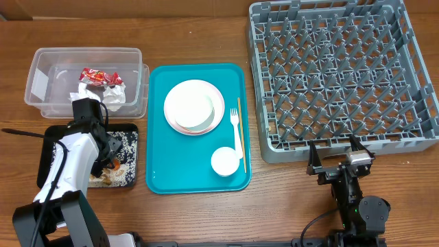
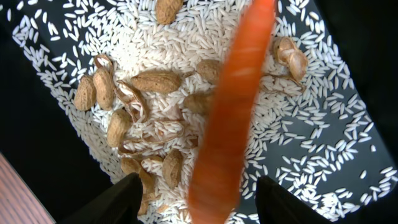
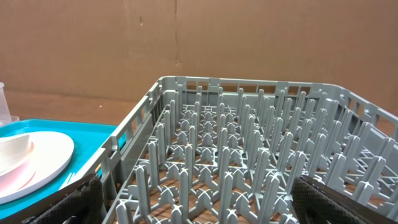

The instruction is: Sort waste into correct bins and load items into the dishwasher

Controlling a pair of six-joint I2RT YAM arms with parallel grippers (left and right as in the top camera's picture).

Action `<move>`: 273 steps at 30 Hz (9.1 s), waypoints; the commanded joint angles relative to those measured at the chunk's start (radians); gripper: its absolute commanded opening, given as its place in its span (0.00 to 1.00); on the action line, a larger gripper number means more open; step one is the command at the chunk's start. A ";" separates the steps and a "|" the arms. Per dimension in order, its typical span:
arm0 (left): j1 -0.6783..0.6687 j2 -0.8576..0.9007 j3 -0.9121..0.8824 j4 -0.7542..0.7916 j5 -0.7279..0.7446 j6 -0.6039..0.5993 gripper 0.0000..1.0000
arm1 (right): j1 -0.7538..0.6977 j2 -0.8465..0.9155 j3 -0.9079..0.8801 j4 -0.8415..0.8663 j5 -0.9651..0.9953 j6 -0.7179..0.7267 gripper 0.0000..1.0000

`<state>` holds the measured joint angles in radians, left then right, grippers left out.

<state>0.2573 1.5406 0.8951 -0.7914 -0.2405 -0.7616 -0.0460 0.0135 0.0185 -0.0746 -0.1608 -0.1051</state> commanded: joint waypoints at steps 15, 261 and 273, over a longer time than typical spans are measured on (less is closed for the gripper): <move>-0.065 -0.019 0.528 -0.347 0.504 0.513 0.51 | -0.006 -0.011 -0.011 0.006 -0.005 0.008 1.00; -0.481 0.107 0.652 -0.477 1.594 1.237 0.04 | 0.372 1.337 0.657 1.186 -1.037 0.934 0.82; -0.480 0.107 0.652 -0.476 1.594 1.237 0.04 | 0.388 1.337 0.657 1.196 -1.014 0.935 0.76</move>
<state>-0.2165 1.6604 1.5337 -1.2690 1.3621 0.4526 0.3191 1.3518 0.6590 1.1034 -1.1732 0.8371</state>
